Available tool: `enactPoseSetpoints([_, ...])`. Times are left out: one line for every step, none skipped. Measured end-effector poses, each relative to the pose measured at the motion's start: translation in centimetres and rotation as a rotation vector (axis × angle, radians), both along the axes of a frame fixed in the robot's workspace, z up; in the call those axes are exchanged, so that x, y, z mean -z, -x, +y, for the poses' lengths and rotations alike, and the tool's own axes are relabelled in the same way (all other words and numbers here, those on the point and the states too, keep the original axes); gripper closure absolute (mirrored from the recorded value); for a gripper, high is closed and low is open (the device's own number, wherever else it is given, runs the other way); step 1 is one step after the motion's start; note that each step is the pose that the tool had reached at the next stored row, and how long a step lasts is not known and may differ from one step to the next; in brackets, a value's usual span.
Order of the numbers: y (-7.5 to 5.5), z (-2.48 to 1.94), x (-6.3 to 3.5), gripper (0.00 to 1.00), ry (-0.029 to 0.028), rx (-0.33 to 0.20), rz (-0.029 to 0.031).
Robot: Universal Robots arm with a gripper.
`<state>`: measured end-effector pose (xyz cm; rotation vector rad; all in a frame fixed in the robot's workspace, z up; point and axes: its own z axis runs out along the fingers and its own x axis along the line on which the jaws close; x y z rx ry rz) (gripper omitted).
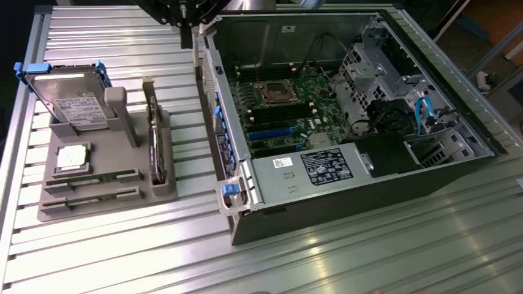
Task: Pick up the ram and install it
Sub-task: 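Reach for the ram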
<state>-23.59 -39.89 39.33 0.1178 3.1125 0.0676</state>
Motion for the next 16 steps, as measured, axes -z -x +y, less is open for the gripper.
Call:
enactPoseSetpoints([0.3,0.0,0.0,0.89,0.0,0.0,0.0])
enactPoseSetpoints([0.4,0.0,0.0,0.89,0.0,0.0,0.0])
enactPoseSetpoints([0.7,0.0,0.0,0.89,-0.0001,0.0,-0.0001])
enactPoseSetpoints([0.9,0.0,0.0,0.89,0.0,0.0,0.0])
enactPoseSetpoints([1.3,0.0,0.01,0.89,-0.0001,0.0,-0.0001])
enactPoseSetpoints([1.6,0.0,0.01,0.89,-0.0001,0.0,-0.0001])
enactPoseSetpoints([1.9,0.0,0.0,0.89,0.0,0.0,0.0])
enactPoseSetpoints([2.1,0.0,0.0,0.89,0.0,0.0,0.0])
enactPoseSetpoints([2.6,0.0,0.0,0.89,0.0,0.0,-0.0001])
enactPoseSetpoints([2.8,0.0,0.0,0.89,0.0,0.0,0.0])
enactPoseSetpoints([3.0,0.0,0.0,0.89,0.0,0.0,0.0])
enactPoseSetpoints([3.3,0.0,0.0,0.89,0.0,0.0,0.0])
enactPoseSetpoints([3.5,0.0,0.0,0.89,0.0,0.0,0.0])
enactPoseSetpoints([3.8,0.0,0.01,0.89,-0.0001,0.0,-0.0001])
enactPoseSetpoints([4.0,0.0,0.01,0.89,-0.0001,0.0,-0.0001])
enactPoseSetpoints([4.4,0.0,0.0,0.89,0.0,0.0,0.0])
